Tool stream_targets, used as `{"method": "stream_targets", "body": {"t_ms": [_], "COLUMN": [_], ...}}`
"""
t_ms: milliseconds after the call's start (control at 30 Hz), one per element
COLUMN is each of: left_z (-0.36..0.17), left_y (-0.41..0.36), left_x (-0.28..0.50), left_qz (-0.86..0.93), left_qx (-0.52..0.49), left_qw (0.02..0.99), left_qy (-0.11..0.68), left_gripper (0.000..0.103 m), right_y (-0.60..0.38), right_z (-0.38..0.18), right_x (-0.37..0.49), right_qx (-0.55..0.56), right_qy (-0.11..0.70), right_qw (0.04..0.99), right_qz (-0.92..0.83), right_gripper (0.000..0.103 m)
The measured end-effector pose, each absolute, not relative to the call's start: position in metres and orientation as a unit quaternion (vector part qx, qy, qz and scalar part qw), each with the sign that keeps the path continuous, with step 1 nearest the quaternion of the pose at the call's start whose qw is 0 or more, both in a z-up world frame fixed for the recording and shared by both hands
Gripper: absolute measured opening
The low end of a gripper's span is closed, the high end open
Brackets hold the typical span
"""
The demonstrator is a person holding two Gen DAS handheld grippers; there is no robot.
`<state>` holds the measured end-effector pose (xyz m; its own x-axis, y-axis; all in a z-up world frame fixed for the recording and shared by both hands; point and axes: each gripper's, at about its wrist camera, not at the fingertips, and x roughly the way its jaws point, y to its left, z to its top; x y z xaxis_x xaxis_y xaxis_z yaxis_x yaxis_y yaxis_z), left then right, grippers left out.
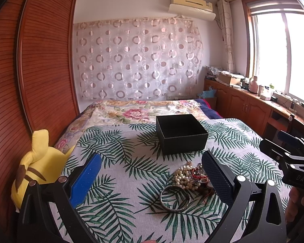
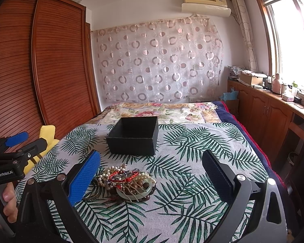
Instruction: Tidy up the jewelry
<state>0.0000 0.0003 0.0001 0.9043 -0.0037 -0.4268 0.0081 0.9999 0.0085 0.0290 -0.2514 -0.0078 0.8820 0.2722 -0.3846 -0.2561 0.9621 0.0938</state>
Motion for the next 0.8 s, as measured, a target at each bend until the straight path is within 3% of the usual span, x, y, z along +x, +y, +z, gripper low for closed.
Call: {"method": "stream_targets", "body": {"t_ms": [367, 800], "left_z": [-0.001, -0.044], "left_y": [0.0, 0.004], "left_x": [0.001, 0.02], "left_qz": [-0.004, -0.023], "left_qx": [0.005, 0.01], "left_qw": [0.975, 0.958], "left_qy": [0.224, 0.285], "left_gripper": [0.096, 0.096], "right_y": [-0.249, -0.242], "right_z": [-0.015, -0.033], "right_x": [0.028, 0.035], "right_qx": [0.02, -0.001], "right_qy": [0.207, 0.241], "right_qw": [0.968, 0.955], "right_qz": [0.141, 0.17], "right_gripper": [0.101, 0.101]}}
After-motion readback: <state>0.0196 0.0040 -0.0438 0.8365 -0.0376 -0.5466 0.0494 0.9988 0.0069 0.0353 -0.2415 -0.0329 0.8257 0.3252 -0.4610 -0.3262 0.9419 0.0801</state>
